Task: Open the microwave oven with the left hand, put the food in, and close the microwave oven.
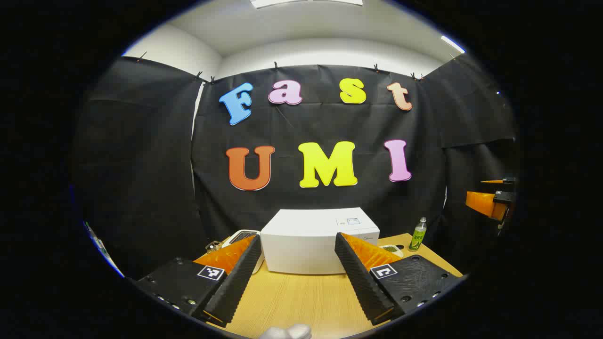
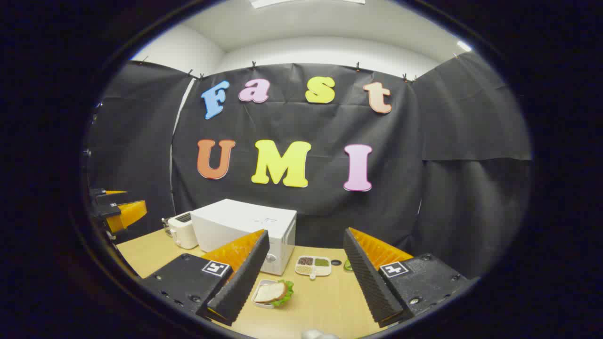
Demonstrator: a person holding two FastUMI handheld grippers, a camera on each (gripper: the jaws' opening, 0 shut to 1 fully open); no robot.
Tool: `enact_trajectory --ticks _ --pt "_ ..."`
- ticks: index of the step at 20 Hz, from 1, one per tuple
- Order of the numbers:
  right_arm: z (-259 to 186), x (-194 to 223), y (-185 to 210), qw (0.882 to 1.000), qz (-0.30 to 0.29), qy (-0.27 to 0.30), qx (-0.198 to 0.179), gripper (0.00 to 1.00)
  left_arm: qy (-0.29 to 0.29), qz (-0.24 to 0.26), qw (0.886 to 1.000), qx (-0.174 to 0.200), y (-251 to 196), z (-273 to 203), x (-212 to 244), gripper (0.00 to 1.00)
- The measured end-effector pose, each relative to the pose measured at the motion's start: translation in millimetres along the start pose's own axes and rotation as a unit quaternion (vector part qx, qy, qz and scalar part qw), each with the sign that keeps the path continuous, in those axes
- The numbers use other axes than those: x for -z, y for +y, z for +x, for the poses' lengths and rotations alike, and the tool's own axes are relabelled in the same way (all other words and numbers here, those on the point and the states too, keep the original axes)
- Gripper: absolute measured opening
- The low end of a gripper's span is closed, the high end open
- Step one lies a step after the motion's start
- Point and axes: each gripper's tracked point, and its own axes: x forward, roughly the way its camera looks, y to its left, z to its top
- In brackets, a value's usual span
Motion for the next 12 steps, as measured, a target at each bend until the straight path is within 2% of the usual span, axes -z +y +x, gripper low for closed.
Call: enact_trajectory --ticks 1,2,4,6,7,8,9,10,11,12 --pt "-0.6 1.0 2.5 1.0 0.002 0.0 -0.003 1.0 -0.003 -0.001 1.0 0.003 -1.0 -0.2 -2.4 0.96" --pt "-1.4 0.8 3.8 1.0 0.004 0.001 -0.003 0.96 -0.004 -0.002 1.0 0.008 -4.3 -1.8 -4.2 0.96" --pt "-1.2 1.9 3.2 1.0 0.007 0.002 -0.001 1.0 -0.008 -0.003 1.0 0.015 -7.2 -1.8 -6.6 0.96" --pt "-0.5 2.1 4.7 1.0 0.009 0.003 -0.002 0.96 -0.006 -0.004 1.0 0.019 -7.7 -1.9 -6.6 0.96" --pt "-0.7 2.1 4.2 1.0 0.008 0.003 -0.001 1.0 -0.006 -0.004 1.0 0.021 -7.9 0.0 -7.4 0.96" --pt "-0.4 1.5 4.4 1.0 0.008 0.001 -0.001 0.96 -0.006 -0.004 1.0 0.02 -7.4 0.4 -7.0 0.96" --pt "0.3 2.5 5.2 1.0 0.007 0.001 -0.001 1.0 -0.004 -0.005 1.0 0.022 -8.1 1.7 -6.6 0.96" --pt "0.4 2.7 5.0 1.0 0.005 0.001 0.001 0.96 -0.005 -0.006 1.0 0.023 -9.1 3.2 -7.0 0.96" --pt "1.3 2.8 3.3 1.0 0.005 0.0 0.003 1.0 -0.005 -0.005 1.0 0.024 -8.3 5.1 -6.4 0.96" --pt "2.0 1.9 2.0 1.0 0.005 0.001 0.004 0.96 -0.005 -0.005 1.0 0.024 -8.2 6.1 -6.2 0.96"
